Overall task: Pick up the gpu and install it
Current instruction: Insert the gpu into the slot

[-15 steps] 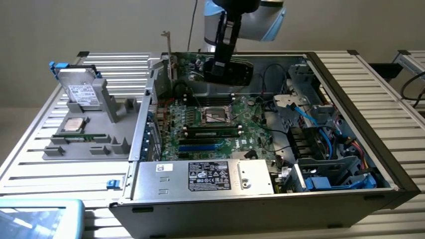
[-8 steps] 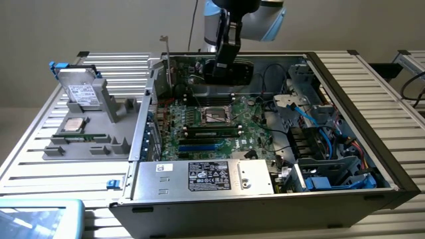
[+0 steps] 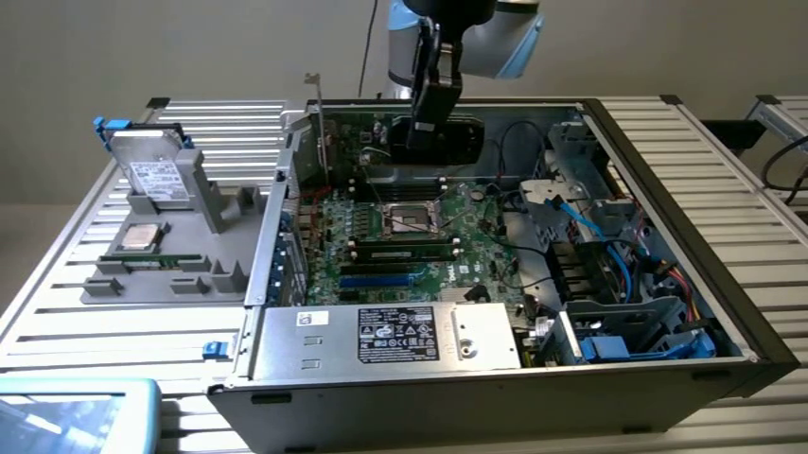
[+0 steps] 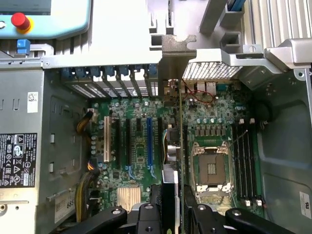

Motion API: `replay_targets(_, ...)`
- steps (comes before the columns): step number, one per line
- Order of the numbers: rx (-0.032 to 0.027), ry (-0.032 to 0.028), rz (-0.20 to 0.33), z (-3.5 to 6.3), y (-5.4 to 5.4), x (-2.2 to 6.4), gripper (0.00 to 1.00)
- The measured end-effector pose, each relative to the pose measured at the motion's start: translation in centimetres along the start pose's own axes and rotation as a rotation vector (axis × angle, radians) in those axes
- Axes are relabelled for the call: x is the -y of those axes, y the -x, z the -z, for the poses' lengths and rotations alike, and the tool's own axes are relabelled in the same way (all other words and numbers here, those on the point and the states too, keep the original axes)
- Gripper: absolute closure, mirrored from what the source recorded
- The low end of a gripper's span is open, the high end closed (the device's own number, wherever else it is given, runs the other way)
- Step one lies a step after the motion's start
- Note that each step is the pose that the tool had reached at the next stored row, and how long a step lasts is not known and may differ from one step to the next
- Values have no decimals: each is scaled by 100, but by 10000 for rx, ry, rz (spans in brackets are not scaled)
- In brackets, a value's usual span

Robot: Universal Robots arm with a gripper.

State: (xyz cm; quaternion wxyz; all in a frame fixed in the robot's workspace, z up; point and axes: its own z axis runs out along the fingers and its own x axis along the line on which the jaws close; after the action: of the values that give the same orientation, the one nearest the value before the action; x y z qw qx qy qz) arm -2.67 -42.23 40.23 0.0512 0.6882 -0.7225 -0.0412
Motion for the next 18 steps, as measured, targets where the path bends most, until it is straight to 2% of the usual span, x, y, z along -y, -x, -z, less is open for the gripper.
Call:
replay_targets(4,-12,-11,0,-23,2,3,71)
replay_targets(10,-7,-154,-3,-114,2,1,71)
replay_targets(15,-10,-306,-5,-175,1,-12,71)
replay_targets(18,-19,-321,7,-207,-6,-12,71)
